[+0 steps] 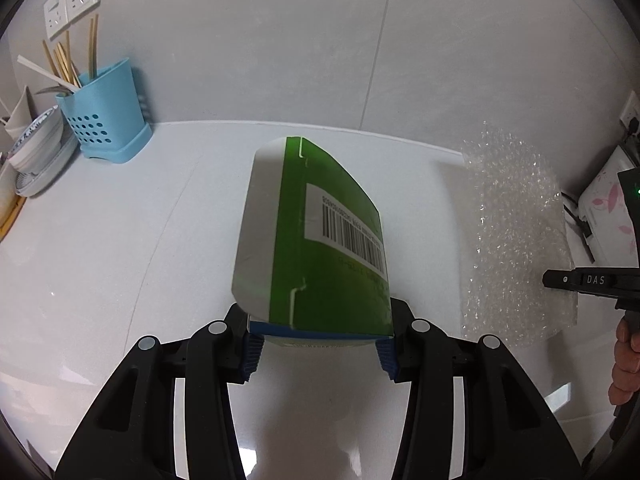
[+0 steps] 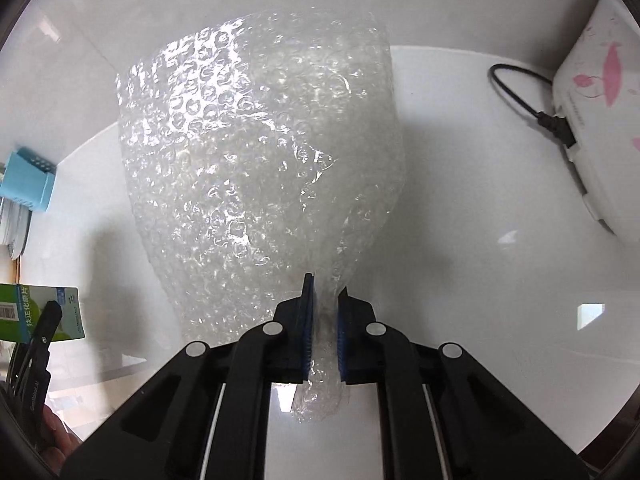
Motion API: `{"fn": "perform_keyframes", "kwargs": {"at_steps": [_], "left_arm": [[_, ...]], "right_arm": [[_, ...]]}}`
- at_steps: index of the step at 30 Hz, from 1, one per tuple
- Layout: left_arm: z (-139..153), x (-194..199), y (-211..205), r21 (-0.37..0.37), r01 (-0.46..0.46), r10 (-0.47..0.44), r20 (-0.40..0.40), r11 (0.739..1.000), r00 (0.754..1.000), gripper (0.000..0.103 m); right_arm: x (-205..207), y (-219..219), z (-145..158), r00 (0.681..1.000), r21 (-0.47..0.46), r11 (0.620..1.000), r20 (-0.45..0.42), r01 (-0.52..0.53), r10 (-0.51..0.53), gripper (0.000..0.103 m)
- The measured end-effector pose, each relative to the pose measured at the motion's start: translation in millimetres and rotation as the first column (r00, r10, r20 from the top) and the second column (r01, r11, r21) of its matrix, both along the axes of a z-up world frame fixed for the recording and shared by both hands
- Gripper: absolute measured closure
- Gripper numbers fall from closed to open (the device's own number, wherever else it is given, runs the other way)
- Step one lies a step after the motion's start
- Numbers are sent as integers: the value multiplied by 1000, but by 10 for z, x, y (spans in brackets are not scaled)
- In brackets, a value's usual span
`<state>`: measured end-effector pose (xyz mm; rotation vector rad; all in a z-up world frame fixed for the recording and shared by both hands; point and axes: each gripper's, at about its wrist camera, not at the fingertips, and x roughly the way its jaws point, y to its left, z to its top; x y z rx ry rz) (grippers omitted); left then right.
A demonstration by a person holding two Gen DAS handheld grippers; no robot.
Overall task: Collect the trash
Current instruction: 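Grasp the green juice box with the left tool while the right tool pinches the bubble wrap, then lift the juice box and bubble wrap and carry them down over the bin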
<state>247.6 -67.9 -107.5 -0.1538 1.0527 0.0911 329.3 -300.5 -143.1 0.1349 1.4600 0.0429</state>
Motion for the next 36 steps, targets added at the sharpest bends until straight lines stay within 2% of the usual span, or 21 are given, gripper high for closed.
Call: {"fn": "perform_keyframes", "kwargs": {"at_steps": [12,14,20,36], "left_arm": [[217,-415,181,8,7,-7,6,1000,1000,58],[260,-470,189,6,12,-12,9,1000,1000,58],[355,-603,220,-10,34,-34,20,999,999,58],[632,-1246,417,-17,132,-131,49,991,990,58]], "right_arm": [[-522,-229,340,996,27,1000,93,2,-4,94],[-589,-154,300,994,23,1000,107,2,-4,94],[-774,-97,495,989,3,1000,151,0,0,94],[-1492,24,894,975,-26,997,211,78,-70,94]]}}
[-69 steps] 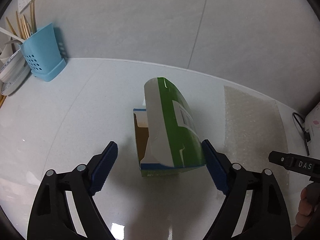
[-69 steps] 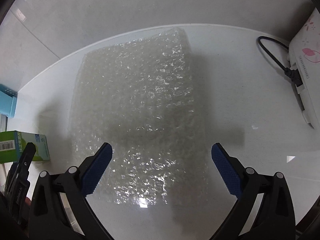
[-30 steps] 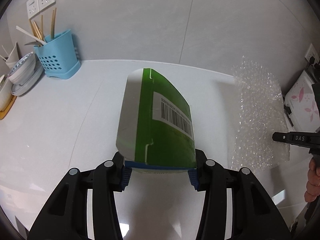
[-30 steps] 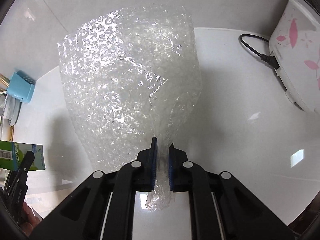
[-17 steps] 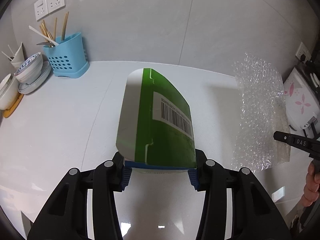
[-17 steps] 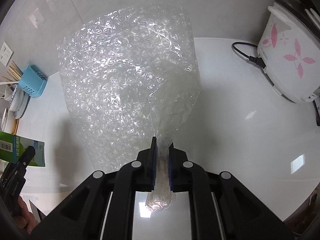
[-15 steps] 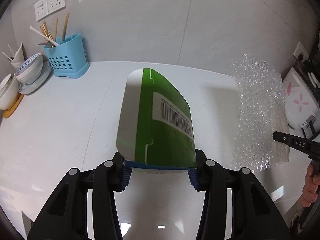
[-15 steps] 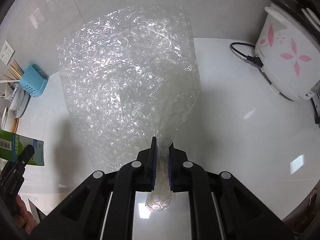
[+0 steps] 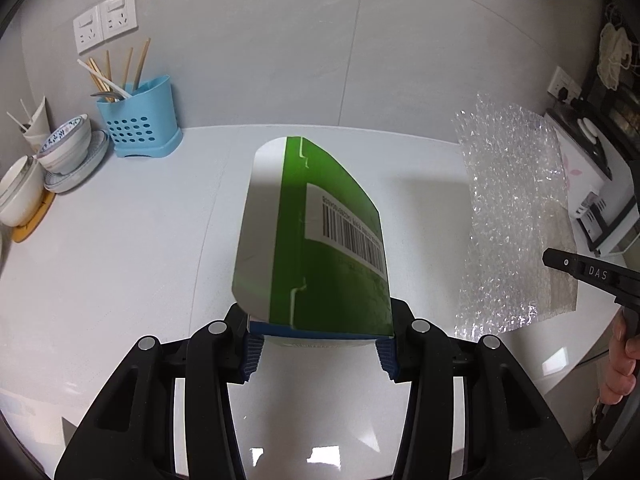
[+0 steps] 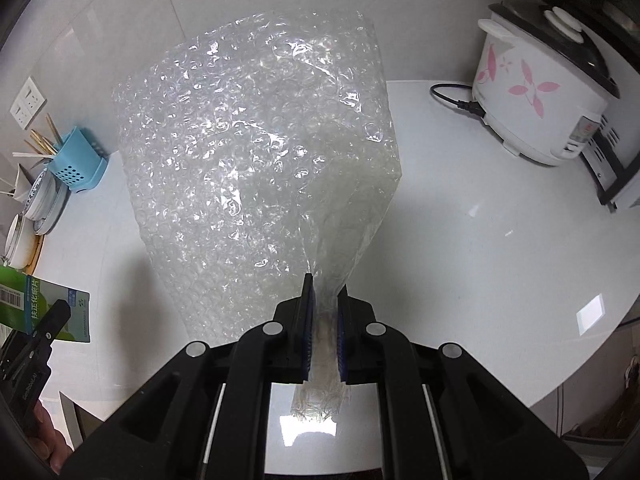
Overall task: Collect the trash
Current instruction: 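Lift the juice box and bubble wrap and carry them down over the bin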
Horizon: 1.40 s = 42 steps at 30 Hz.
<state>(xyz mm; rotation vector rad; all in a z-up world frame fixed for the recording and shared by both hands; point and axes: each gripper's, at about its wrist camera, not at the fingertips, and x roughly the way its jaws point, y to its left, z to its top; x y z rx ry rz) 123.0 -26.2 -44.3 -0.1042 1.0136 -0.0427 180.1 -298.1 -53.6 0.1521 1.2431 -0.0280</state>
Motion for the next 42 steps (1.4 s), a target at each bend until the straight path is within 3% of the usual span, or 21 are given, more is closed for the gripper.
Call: {"fn": "perform_keyframes", "kwargs": {"at_steps": [24,31,42], "left_arm": [[299,-975,155,-23,135,-135,8,991,991,58],[434,-1339,185,-4,149,-149,24,989,989,58],[348,-1933,210,20,89,-89,-8,996,996,58]], "right_arm": [[-1187,297,495,994,38,998,97,47,-51,94],[-1612,435,716,990,41,999,137,-23,17,94],[-2226,462,583,984,58,988,116,-140,133,94]]}}
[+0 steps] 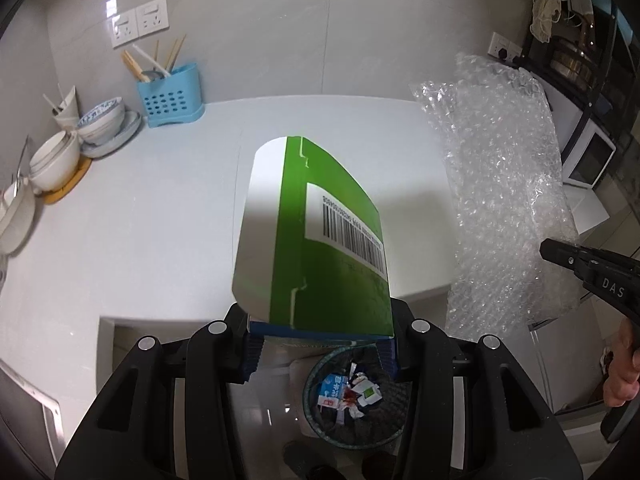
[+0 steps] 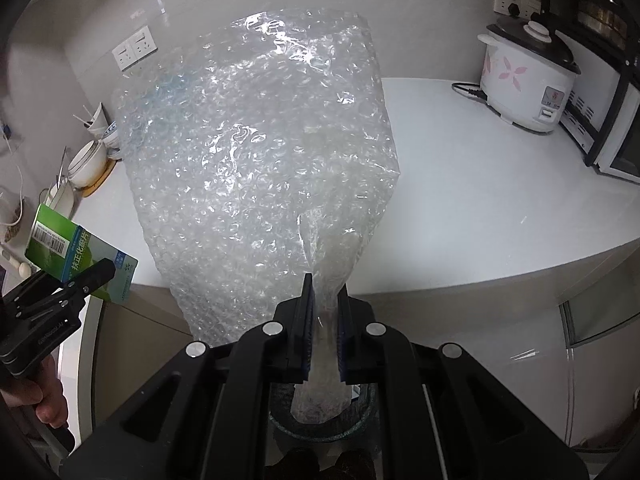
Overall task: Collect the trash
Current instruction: 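Lift the juice box and bubble wrap and carry them down over the bin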
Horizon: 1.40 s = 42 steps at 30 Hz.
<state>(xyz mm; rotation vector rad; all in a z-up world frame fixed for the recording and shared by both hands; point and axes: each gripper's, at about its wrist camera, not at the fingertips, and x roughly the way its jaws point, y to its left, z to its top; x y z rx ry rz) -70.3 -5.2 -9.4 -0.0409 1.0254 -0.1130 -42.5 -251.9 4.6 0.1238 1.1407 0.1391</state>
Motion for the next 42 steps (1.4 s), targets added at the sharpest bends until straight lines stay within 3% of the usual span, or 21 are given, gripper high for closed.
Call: {"fn": "perform_keyframes", "kwargs": {"at_steps": [8,20,35,42], "left_arm": [[-349,-376,-114,-7,-15,14,-80,1000,997,58],[-777,-608,-236,-8,15,-16,-108,1000,994,58],[-1469,-806,-249,-19,-9,4,-221,1000,975,58],[-1770,-827,-252,-9,-26,23,-266,1000,964,58]], "right_arm": [[-432,-63,-251,997,5,997,-40,-72,72,94],[-957,-7,-696,983,-3,993,-138,-120,118,94],[-1254,82,-1234,954,8,985,-250,-171,168,94],[-1214,214,-1665,919,-23,972,-333,-234,213,94]]}}
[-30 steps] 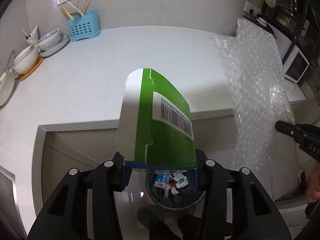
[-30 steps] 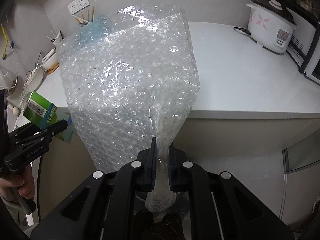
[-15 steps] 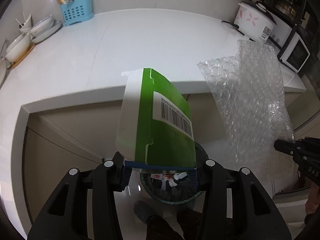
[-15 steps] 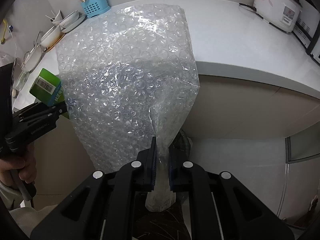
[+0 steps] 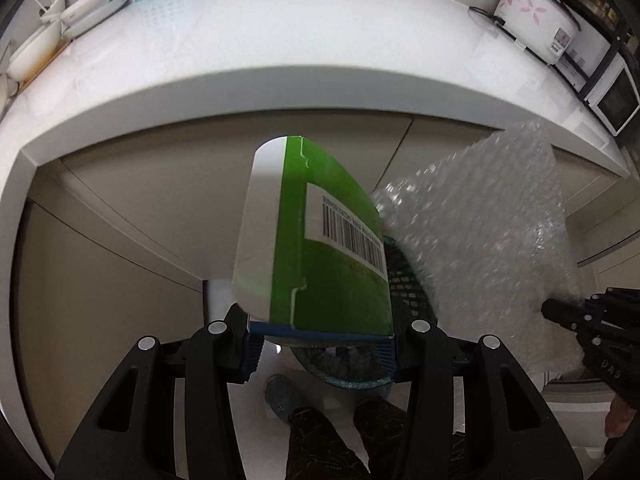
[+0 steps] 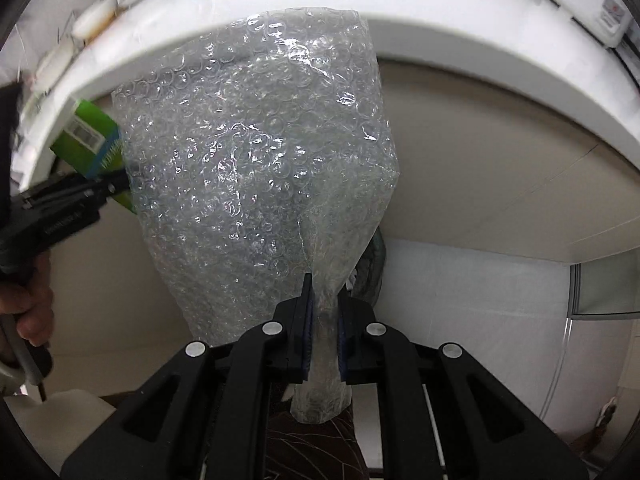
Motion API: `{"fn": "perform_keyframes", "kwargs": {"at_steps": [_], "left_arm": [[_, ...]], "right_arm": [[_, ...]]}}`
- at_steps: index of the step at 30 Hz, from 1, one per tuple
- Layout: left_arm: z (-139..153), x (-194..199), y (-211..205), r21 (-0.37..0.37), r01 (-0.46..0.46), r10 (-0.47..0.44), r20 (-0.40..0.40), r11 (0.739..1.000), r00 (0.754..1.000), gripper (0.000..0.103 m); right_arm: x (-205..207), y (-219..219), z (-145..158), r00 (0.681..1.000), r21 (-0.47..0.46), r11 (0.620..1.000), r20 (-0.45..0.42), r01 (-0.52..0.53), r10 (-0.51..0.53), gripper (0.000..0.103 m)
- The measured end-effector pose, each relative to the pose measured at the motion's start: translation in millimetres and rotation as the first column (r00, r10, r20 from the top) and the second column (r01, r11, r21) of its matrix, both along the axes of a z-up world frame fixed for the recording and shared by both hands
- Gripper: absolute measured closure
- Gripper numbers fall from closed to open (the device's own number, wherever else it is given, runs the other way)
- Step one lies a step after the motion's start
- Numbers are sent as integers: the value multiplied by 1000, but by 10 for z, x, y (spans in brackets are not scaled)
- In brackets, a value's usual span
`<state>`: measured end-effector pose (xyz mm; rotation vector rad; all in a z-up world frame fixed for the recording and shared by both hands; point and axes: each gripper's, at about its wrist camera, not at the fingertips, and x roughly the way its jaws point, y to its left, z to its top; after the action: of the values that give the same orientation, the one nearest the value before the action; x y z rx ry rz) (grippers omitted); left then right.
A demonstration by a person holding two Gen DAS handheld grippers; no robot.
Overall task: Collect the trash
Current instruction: 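Lift the juice box and bubble wrap and carry them down over the bin, then open the right tool to drop the bubble wrap into the bin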
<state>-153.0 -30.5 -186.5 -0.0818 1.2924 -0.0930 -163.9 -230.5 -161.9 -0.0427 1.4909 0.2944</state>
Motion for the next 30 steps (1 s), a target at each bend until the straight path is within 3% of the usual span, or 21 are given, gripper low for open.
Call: {"fn": "perform_keyframes", "kwargs": {"at_steps": [8,19,27,30], "left_arm": [[-206,-31,13,-1,-10,10,-51,1000,999,58],[-334,-71,-56,-20,-6,4,-95,1000,995,58],[-398,-114,16,-15,-4,2,-127,1000,992,58],[-424,-141,12,-9,-4,2,-136,1000,991,58]], "right_arm": [[168,120,-549,993,-38,999,-122,-14,9,94],[475,548,-1288,956,-137,989,-294,-48,5,94],[756,911,-1540,934,-195,974,-357,-112,36,93],[845,981,-1627,925,-198,974,-379,-111,28,88]]}}
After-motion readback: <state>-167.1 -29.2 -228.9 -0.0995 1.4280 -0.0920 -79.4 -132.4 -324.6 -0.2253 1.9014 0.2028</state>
